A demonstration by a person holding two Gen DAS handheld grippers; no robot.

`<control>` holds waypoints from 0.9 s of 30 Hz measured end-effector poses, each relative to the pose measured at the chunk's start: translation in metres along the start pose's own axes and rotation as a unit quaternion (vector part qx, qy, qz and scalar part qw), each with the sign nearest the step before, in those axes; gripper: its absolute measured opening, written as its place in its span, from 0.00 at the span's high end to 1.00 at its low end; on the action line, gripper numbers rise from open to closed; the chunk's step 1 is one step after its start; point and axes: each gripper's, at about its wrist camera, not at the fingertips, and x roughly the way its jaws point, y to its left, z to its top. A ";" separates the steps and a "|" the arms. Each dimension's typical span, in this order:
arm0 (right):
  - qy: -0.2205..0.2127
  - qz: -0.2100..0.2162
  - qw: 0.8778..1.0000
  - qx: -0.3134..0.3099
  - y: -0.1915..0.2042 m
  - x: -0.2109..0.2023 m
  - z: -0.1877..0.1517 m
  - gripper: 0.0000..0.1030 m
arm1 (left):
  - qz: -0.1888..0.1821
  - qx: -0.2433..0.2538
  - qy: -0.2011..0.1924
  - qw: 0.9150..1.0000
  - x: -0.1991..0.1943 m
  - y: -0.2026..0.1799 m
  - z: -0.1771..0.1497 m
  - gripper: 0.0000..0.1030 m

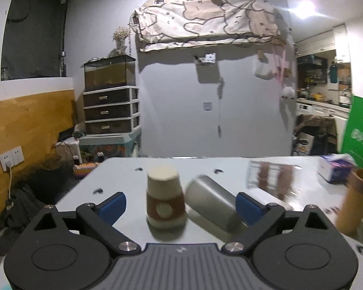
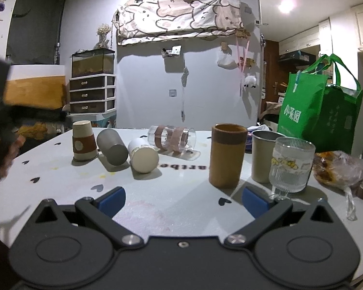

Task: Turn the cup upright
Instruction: 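Move the left gripper down and grasp the upside-down brown-sleeved cup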

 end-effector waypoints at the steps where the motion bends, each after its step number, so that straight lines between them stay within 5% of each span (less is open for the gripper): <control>1: 0.001 0.001 1.000 -0.001 0.000 0.001 -0.001 0.00 | 0.005 -0.002 0.001 1.000 0.012 0.003 0.005 0.10; 12: 0.024 0.008 1.000 0.004 -0.008 0.011 -0.015 0.00 | 0.049 -0.059 0.067 0.995 0.130 0.034 0.023 0.18; 21: 0.037 -0.003 0.999 0.010 -0.018 0.015 -0.022 0.00 | 0.064 -0.053 0.077 0.994 0.163 0.029 0.014 0.20; 26: 0.040 -0.002 0.999 0.013 -0.019 0.017 -0.024 0.00 | 0.060 -0.023 0.085 0.994 0.170 0.022 0.010 0.31; 27: 0.041 -0.001 0.999 0.013 -0.019 0.017 -0.024 0.00 | 0.050 -0.023 0.086 0.995 0.169 0.022 0.010 0.41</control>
